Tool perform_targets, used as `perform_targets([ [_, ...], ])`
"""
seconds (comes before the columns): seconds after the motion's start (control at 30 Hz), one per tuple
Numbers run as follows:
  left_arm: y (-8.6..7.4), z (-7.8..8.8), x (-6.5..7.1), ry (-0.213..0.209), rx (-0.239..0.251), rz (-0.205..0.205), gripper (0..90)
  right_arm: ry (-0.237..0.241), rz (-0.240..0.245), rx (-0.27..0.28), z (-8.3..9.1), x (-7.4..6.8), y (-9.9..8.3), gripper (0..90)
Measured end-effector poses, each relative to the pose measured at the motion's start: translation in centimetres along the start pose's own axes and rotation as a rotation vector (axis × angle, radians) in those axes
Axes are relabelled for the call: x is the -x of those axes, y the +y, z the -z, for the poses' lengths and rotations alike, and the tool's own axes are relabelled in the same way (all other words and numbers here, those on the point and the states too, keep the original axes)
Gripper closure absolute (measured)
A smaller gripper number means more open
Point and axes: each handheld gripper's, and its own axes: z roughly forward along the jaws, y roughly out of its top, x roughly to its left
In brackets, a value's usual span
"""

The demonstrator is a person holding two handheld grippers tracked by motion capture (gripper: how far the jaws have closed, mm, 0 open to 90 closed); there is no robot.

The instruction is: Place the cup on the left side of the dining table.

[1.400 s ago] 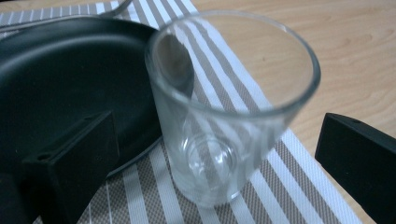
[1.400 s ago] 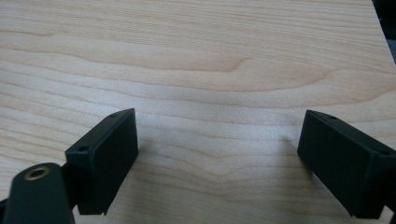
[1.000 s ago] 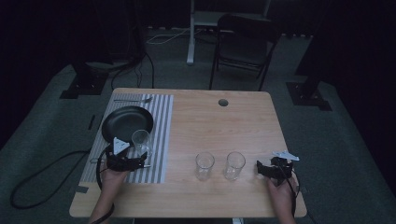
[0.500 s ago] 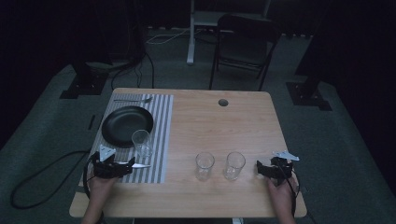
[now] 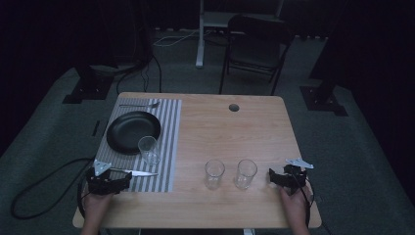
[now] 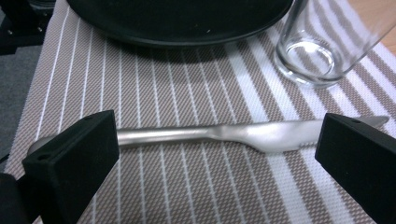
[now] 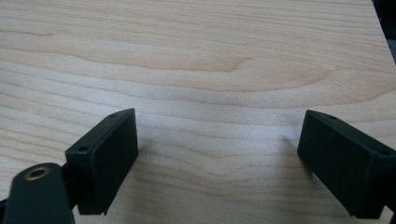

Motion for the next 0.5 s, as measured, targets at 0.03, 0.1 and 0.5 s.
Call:
perform_targets([
  [0.03, -0.2, 0.0, -0.1, 0.001, 0.000, 0.000, 0.1, 0.000, 0.000, 0.000, 0.0, 0.0, 0.0, 11.8],
  [0.1, -0.4, 0.1, -0.3, 0.003, -0.008, 0.001, 0.1, 0.000, 0.000, 0.000, 0.0, 0.0, 0.0, 11.8],
  [0.5, -1.3, 0.2, -0.7, 0.024, -0.061, 0.012, 0.1, 0.000, 0.000, 0.000, 0.0, 0.0, 0.0, 11.8],
])
